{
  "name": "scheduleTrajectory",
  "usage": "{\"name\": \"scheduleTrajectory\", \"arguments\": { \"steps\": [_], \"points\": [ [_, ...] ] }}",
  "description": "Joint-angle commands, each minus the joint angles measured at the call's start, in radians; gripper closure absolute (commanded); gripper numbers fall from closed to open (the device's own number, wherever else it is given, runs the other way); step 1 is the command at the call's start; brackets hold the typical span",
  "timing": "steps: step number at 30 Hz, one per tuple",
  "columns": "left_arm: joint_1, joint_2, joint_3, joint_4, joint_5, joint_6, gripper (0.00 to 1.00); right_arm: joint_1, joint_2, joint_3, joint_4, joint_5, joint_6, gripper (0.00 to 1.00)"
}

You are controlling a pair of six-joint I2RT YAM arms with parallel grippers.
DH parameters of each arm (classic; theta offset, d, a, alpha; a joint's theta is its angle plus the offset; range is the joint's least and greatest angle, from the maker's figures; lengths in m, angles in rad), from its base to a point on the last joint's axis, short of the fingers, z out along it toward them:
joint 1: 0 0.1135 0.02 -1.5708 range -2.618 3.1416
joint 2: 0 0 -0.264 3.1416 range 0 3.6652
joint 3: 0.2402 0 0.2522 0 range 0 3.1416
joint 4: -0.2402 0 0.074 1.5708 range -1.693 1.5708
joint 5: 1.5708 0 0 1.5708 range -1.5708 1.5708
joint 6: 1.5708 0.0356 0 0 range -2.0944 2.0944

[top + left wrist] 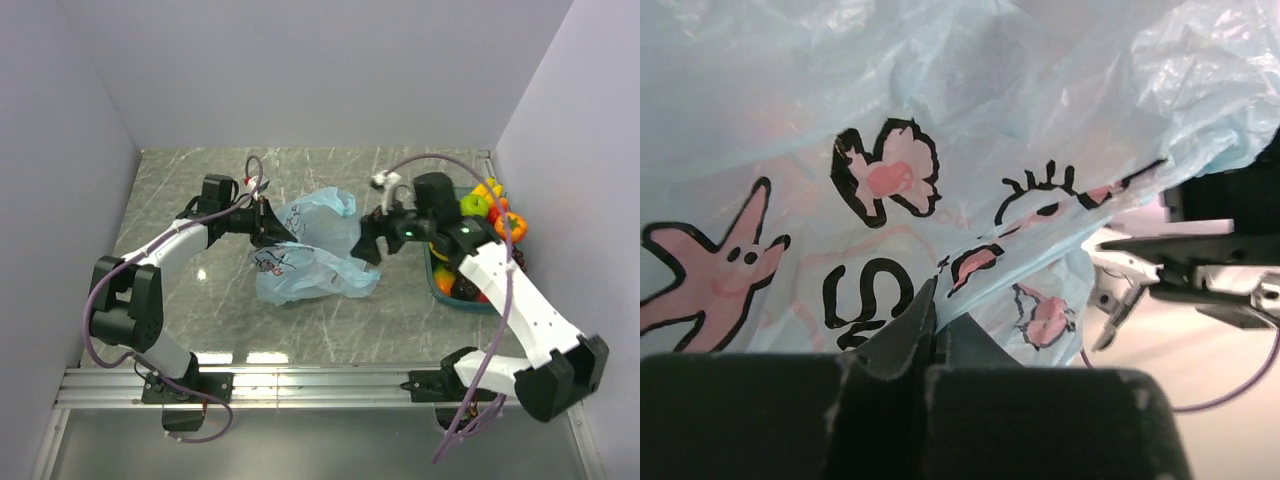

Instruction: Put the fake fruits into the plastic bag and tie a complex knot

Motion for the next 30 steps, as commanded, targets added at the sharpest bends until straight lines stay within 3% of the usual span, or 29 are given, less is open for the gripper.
{"name": "scheduleTrajectory", "arguments": {
  "steps": [1,7,15,22,30],
  "points": [
    [0.004,0.005,0.049,-0.078,-0.07,0.072,0.99,-0.137,-0.101,-0.027,-0.118,-0.114,-0.064,0.09],
    [-0.001,0.02,0.095,-0.168,-0.173,0.113,0.99,-0.321,-0.171,-0.08,-0.187,0.187,-0.167,0.11],
    [-0.011,0.003,0.1,-0.179,-0.186,0.139,0.99,-0.636,-0.009,0.077,-0.256,0.415,-0.337,0.07],
    [-0.011,0.005,0.099,-0.185,-0.191,0.15,0.98,-0.72,0.143,0.134,-0.253,0.505,-0.418,0.05],
    [-0.013,0.011,0.101,-0.188,-0.188,0.148,0.98,-0.721,0.284,0.167,-0.234,0.506,-0.42,0.05]
  ]
}}
